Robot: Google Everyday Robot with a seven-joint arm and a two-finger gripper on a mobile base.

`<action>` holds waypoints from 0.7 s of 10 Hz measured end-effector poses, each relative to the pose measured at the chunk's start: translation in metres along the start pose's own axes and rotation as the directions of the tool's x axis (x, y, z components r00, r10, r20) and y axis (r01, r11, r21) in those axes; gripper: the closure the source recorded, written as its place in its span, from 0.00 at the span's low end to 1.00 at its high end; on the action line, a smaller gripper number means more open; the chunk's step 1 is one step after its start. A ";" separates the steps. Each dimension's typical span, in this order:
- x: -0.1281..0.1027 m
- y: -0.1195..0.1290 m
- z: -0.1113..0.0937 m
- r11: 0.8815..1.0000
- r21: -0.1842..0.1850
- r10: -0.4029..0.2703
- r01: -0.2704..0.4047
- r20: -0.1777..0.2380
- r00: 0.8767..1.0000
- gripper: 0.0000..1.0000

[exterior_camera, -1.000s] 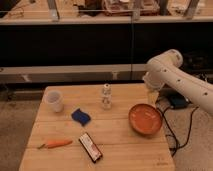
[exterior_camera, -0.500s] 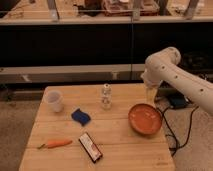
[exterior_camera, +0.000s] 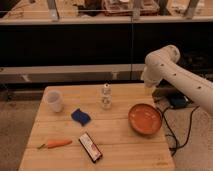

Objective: Knock the bottle over

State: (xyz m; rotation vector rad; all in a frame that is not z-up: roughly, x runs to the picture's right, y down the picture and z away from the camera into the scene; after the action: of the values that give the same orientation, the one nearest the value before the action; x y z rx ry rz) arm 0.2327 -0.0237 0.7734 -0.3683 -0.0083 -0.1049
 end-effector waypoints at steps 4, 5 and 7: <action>-0.003 -0.008 0.003 1.000 0.002 -0.011 0.011 0.009 1.000 0.64; -0.003 -0.010 0.004 1.000 0.002 -0.014 0.014 0.010 1.000 0.74; -0.003 -0.015 0.006 1.000 0.003 -0.016 0.016 0.013 1.000 0.89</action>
State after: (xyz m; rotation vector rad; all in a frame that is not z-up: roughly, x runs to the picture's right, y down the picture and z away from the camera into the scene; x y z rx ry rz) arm 0.2279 -0.0352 0.7840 -0.3659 -0.0240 -0.1185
